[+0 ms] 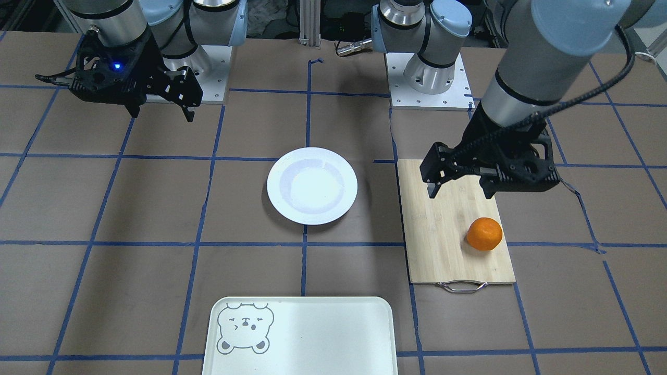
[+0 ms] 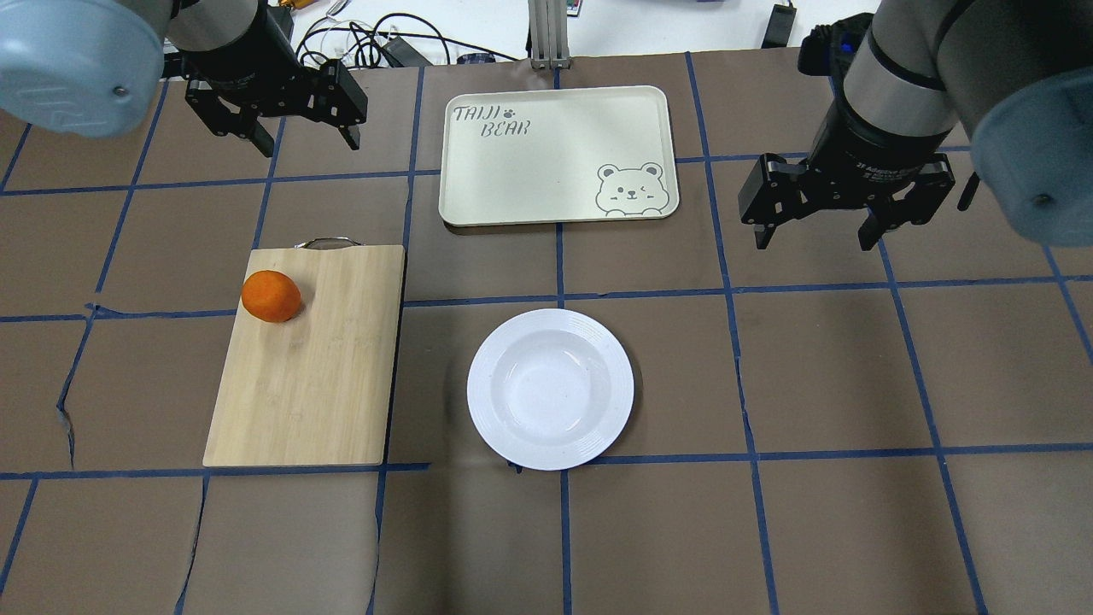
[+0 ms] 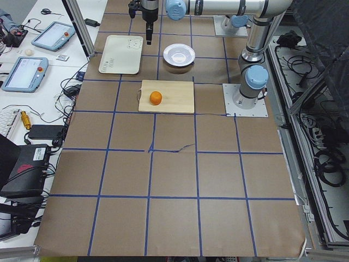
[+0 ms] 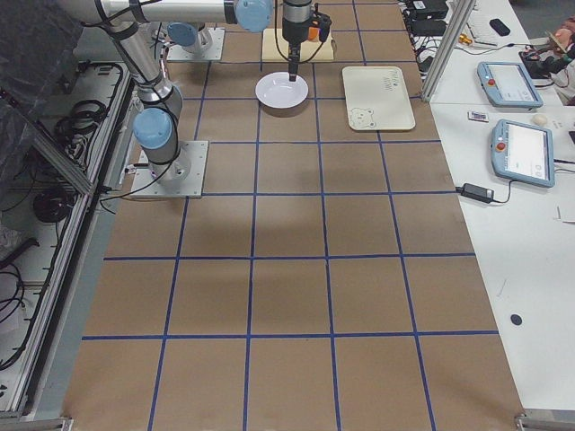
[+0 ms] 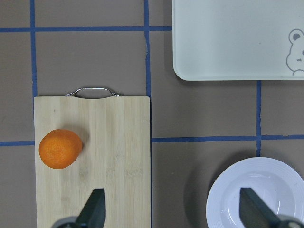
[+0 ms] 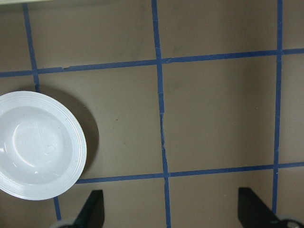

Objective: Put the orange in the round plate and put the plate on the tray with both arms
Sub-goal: 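Reach the left gripper down to the orange and grasp it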

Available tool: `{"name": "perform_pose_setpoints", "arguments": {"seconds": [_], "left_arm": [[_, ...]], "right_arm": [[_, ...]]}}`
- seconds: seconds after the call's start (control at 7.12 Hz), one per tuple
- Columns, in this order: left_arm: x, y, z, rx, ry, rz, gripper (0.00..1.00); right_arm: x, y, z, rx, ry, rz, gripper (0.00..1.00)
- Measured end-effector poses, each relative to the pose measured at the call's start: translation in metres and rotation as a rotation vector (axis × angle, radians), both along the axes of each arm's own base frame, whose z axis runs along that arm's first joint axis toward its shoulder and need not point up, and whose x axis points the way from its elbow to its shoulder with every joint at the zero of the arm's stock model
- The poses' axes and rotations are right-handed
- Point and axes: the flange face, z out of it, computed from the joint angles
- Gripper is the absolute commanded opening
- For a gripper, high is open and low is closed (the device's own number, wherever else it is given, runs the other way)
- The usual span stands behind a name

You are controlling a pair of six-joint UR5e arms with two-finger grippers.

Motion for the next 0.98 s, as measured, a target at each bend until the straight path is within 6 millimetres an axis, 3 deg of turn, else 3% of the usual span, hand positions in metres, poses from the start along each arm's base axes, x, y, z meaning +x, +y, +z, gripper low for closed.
{"name": "perform_pose_setpoints", "arguments": {"seconds": [0.14, 0.42, 0.7, 0.98], "left_arm": [[0.010, -0.018, -0.025, 0.013, -0.007, 0.002, 1.00], [0.057, -0.038, -0.074, 0.087, -0.031, 0.001, 1.00], [0.104, -0.030, -0.128, 0.200, -0.086, 0.005, 1.00], [0.125, -0.017, -0.170, 0.299, -0.145, -0.001, 0.94]], "right_arm": [[0.000, 0.000, 0.000, -0.001, 0.001, 0.001, 1.00], [0.000, -0.001, 0.001, -0.006, 0.002, 0.004, 1.00], [0.000, -0.001, 0.000, -0.005, 0.004, 0.005, 1.00], [0.000, 0.000, 0.000, -0.001, 0.005, 0.007, 1.00]]}}
